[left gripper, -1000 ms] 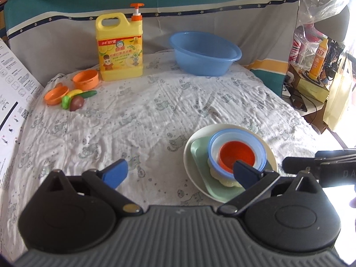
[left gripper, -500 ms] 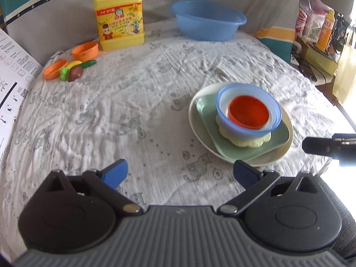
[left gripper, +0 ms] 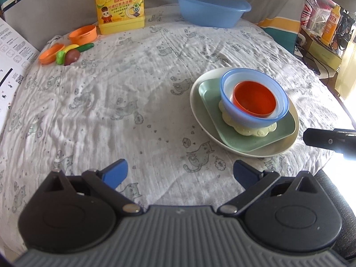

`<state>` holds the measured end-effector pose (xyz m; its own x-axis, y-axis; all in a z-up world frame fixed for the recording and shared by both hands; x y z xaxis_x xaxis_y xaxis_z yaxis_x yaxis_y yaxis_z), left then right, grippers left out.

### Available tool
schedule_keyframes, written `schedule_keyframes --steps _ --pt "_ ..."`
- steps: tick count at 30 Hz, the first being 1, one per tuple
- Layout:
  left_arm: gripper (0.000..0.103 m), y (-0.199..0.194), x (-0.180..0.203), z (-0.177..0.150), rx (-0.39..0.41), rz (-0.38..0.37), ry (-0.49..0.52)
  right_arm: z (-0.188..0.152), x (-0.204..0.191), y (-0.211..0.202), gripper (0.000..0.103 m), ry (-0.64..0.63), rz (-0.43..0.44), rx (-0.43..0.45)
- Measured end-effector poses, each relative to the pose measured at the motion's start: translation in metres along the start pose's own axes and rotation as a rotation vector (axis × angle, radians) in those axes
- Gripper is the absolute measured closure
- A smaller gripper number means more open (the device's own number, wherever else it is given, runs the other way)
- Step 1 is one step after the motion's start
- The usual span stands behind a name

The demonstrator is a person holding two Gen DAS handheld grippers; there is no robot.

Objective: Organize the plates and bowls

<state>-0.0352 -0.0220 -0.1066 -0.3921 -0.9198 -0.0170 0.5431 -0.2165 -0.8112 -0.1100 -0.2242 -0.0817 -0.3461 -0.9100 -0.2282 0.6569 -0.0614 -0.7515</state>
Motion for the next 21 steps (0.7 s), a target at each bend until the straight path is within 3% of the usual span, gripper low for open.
schedule_keyframes --steps 21 --pt "0.0 0.0073 -0.0064 -0.004 -0.024 0.012 -0.018 0.0014 -0.005 0.0014 0.0 -0.028 -0.003 -0.006"
Point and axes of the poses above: each gripper's, at about its wrist camera, not at the fingertips, and y roughly the way its jaws point, x to its right, z to its top, the point moved 8 cm from there along y, roughly the way its jaws point, and after that the axes turned 3 degrees about y, right-handed, at the moved point
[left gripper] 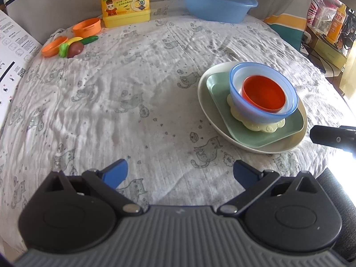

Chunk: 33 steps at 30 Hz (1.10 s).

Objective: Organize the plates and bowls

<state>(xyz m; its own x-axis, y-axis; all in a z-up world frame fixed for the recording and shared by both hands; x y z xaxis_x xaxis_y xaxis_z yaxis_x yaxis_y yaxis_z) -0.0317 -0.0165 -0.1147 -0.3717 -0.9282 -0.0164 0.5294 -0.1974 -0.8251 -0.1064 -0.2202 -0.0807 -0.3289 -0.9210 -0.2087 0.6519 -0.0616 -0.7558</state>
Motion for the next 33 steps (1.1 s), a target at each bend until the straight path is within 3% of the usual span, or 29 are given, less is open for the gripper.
schedule_keyframes --steps 20,33 --pt "0.0 -0.002 -0.002 -0.001 0.001 0.012 0.0 0.0 0.0 -0.003 0.0 0.003 0.005 0.005" --pt "0.0 -0.008 0.008 -0.001 0.032 0.011 0.059 -0.002 0.0 -0.007 0.0 0.014 0.004 0.014"
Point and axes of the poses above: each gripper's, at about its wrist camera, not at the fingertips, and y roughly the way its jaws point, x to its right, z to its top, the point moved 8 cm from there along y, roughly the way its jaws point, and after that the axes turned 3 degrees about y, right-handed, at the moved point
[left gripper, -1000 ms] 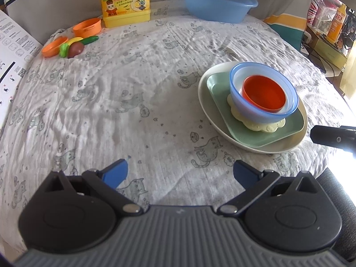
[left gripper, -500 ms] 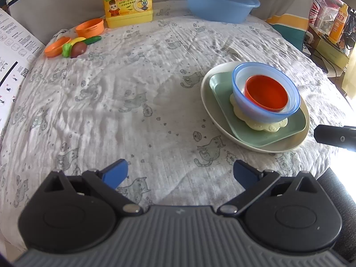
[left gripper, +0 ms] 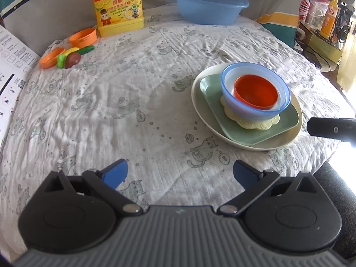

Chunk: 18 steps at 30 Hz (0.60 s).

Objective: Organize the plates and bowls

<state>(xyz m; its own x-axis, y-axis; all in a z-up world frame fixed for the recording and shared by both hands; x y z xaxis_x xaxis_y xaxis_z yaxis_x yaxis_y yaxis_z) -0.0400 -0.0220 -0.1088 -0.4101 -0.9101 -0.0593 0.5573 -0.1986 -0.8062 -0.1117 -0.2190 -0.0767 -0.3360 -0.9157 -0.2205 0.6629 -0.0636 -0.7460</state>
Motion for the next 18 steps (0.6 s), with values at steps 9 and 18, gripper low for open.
schedule_keyframes --steps 9,18 --pt "0.0 -0.006 0.001 0.001 0.018 0.002 0.011 0.0 -0.002 -0.006 0.0 0.0 -0.002 0.015" --pt "0.0 -0.011 0.005 0.001 0.032 0.008 0.037 0.0 -0.002 -0.008 0.0 0.001 -0.002 0.018"
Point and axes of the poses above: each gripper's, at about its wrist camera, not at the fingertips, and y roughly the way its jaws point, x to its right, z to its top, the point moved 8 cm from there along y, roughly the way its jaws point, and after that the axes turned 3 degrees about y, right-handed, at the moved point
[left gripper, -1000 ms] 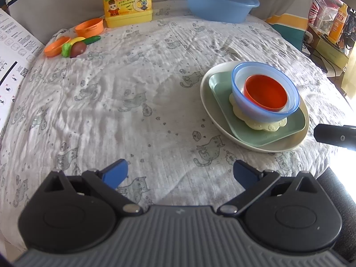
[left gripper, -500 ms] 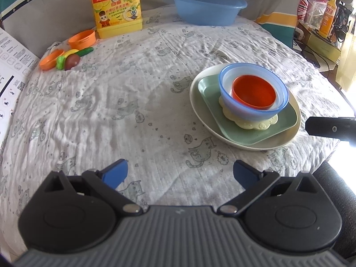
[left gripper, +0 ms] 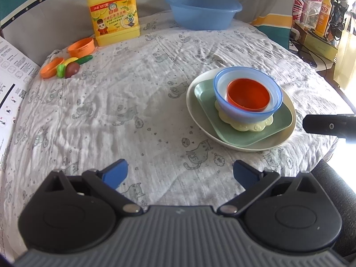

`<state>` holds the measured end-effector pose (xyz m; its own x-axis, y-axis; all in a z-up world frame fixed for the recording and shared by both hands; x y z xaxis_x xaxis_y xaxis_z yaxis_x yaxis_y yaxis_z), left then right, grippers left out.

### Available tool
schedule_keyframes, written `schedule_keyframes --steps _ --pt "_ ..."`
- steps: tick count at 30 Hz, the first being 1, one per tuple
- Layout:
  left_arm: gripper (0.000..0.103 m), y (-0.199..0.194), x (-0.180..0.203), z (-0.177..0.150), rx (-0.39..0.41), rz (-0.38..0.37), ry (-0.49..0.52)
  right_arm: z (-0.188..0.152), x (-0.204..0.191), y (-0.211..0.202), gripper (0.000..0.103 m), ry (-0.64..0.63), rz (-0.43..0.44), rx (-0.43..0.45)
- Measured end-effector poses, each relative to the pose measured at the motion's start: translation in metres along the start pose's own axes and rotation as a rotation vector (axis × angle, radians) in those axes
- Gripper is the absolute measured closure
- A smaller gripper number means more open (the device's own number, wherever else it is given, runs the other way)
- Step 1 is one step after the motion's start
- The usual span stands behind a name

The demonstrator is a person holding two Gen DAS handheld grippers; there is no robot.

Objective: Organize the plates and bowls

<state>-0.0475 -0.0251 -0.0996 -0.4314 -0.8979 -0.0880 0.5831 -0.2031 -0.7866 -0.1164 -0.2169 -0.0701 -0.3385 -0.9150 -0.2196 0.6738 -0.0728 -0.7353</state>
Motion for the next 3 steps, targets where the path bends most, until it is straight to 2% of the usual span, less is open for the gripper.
schedule_keyframes --steps 3 --pt "0.0 -0.0014 -0.0004 0.0006 0.002 0.003 0.004 -0.0001 0.0 -0.0003 0.0 0.0 0.0 0.0"
Point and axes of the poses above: each gripper's, at about its wrist camera, not at the fingertips, and y roughly the way its jaws point, x to its right, z to its top, the point moved 8 cm from there along y, roughly the way its jaws point, and after that the axes turned 3 degrees about y, right-handed, at the moved point
